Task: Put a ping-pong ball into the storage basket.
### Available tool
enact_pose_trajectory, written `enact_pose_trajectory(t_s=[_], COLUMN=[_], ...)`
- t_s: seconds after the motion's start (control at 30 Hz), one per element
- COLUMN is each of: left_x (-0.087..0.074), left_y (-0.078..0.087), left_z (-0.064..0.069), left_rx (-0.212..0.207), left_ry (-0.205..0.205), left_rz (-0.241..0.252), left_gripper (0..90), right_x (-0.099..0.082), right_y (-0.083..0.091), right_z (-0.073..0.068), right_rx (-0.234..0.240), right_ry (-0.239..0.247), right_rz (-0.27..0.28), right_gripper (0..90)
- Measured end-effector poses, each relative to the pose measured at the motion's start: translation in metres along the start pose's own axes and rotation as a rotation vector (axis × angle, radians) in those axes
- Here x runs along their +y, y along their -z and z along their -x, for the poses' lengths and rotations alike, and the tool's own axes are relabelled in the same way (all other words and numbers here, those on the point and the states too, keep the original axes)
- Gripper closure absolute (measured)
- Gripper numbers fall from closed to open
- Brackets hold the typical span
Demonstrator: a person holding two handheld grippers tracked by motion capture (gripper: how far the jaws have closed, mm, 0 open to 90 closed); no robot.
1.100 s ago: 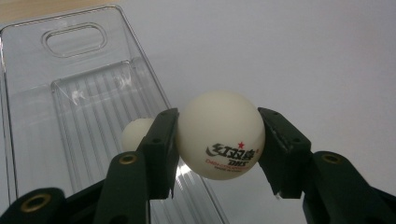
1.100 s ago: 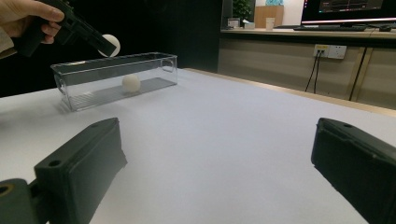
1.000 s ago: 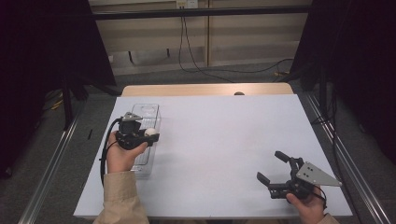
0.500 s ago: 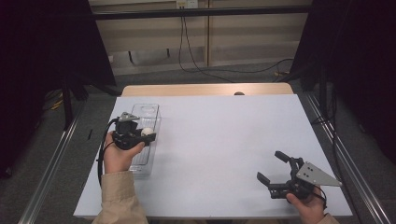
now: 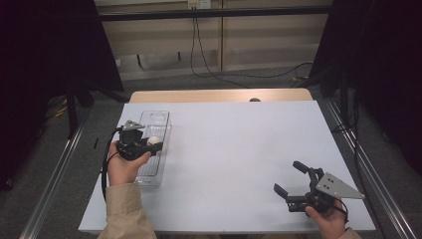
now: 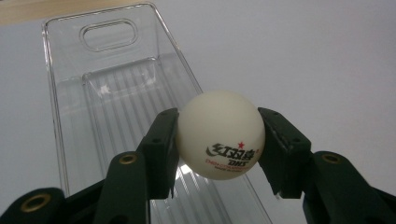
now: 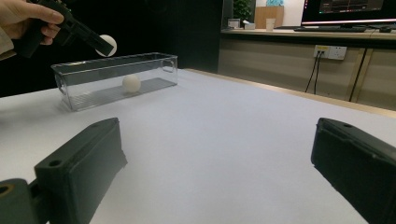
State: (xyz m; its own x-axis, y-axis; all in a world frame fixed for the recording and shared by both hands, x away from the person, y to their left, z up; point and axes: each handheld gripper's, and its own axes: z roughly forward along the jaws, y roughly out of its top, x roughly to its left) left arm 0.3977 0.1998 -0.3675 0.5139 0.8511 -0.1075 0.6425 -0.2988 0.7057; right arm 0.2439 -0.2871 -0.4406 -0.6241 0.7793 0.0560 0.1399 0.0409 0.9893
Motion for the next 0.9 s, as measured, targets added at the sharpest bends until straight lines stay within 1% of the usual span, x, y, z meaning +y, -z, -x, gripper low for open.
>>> enact_pose_trajectory(t_s=[0.07, 0.1, 0.13, 0.2, 0.23, 0.4, 0.47, 0.5, 0.57, 0.8, 0.9], left_x=[-0.001, -0.0013, -0.0017, -0.0022, -0.0025, -0.0035, -0.0041, -0.0042, -0.0048, -0.0066, -0.0073], left_y=[-0.0007, -0.001, -0.0016, -0.0022, -0.0028, -0.0032, -0.0038, -0.0037, -0.0045, -0.0069, -0.0079], left_z=[-0.0011, -0.0017, -0.0018, -0.0031, -0.0032, -0.005, -0.0053, -0.0063, -0.0065, -0.0085, -0.0098], left_rx=[-0.001, 0.001, 0.009, 0.011, 0.012, 0.031, 0.04, 0.04, 0.043, 0.059, 0.065], left_ry=[0.004, 0.0, 0.001, -0.003, 0.002, -0.002, 0.003, -0.005, 0.003, 0.009, 0.002], left_rz=[0.0, -0.006, -0.005, -0.009, -0.004, -0.01, -0.007, -0.012, -0.01, -0.011, -0.018], left_gripper=[51.0, 51.0, 51.0, 51.0, 51.0, 51.0, 51.0, 51.0, 51.0, 51.0, 51.0], right_x=[0.0, 0.0, 0.0, 0.0, 0.0001, 0.0, 0.0001, 0.0002, 0.0002, 0.0001, 0.0001], right_y=[0.0, 0.0, 0.0, 0.0001, 0.0001, 0.0, 0.0001, 0.0001, 0.0, 0.0002, 0.0003], right_z=[0.0001, 0.0001, 0.0, 0.0, 0.0, 0.0, -0.0001, -0.0003, -0.0007, -0.0003, -0.0004], right_rx=[0.0, 0.0, 0.0, 0.0, 0.0, -0.001, 0.003, 0.004, 0.004, 0.002, 0.002], right_ry=[0.001, 0.0, 0.0, 0.0, 0.0, 0.001, 0.002, 0.003, 0.004, 0.003, 0.003], right_rz=[-0.001, 0.0, 0.001, 0.0, 0.001, 0.0, 0.0, 0.001, 0.002, 0.002, 0.002], right_gripper=[1.7, 1.7, 1.7, 1.7, 1.7, 1.7, 1.7, 1.7, 1.7, 1.7, 1.7])
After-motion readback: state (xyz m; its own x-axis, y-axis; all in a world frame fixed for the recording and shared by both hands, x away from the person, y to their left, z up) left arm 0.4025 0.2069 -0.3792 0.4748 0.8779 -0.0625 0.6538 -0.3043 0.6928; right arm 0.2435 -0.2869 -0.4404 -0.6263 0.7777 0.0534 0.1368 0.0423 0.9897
